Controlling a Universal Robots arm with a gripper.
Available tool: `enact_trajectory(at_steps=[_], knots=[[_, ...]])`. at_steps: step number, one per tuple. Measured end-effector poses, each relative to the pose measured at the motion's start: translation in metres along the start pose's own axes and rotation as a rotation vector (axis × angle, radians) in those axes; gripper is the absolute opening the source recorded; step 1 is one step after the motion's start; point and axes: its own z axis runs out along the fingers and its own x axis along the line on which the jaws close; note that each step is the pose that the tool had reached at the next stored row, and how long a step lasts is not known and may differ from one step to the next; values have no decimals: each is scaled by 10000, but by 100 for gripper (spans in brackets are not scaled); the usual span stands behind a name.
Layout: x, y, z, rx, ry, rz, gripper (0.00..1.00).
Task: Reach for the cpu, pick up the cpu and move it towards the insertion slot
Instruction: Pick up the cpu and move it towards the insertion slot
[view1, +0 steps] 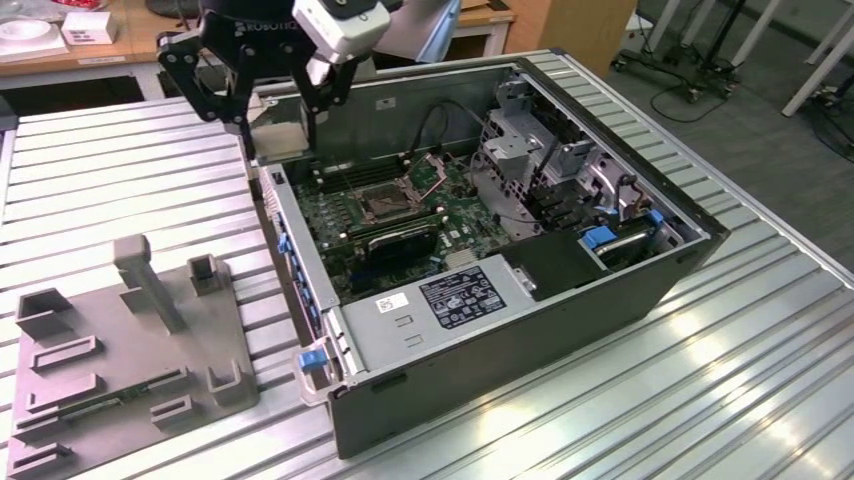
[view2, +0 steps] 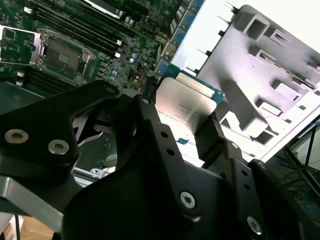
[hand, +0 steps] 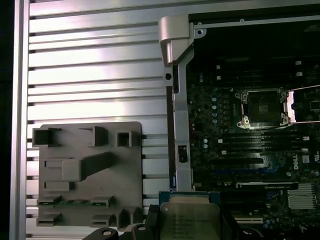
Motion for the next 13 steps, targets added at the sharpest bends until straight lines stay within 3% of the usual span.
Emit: enact_trajectory(at_steps=[3,9,13], knots=[[-99,12,7,0,2,2,55],[-349,97,60,0,21,1,55],[-398,131,81,0,20,2,55]])
